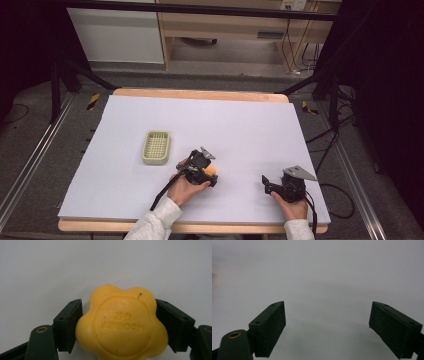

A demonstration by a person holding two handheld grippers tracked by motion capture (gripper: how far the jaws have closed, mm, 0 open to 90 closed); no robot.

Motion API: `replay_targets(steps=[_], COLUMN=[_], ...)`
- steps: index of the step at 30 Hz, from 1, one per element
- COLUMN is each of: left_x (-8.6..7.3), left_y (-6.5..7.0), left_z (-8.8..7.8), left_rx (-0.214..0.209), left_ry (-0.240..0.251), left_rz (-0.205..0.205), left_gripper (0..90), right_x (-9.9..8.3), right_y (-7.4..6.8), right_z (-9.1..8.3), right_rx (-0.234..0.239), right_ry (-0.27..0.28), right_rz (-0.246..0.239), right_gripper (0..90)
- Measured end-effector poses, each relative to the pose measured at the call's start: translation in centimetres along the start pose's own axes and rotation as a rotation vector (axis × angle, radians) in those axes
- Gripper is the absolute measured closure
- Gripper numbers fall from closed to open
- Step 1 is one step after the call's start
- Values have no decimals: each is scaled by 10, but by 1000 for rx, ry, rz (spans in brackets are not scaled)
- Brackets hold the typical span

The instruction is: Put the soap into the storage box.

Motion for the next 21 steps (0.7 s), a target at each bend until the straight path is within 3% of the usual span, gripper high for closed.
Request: replay_targets(steps=[9, 21], left_x=[0, -2], left_y=[0, -6], left_z=[-6, -21], left_rx=[-5, -11], left_ry=[11, 43], left_rz=[23, 22], left_gripper=[252, 253], right_x=[0, 0], right_y=[1, 0], right_z=[0, -1], right_rx=[1, 4], right_ry=[3, 4], right_rz=[-2, 9], right_gripper=[142, 142])
Point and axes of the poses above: each handheld gripper's, and its own axes: z roughly forward along the jaws, x roughly out of its top, y roughly to its right, the point moved 1 cm from there along z, roughly forward along the jaws, and after that the axes turned 2 degrees about -y, right-handed, at the moved point
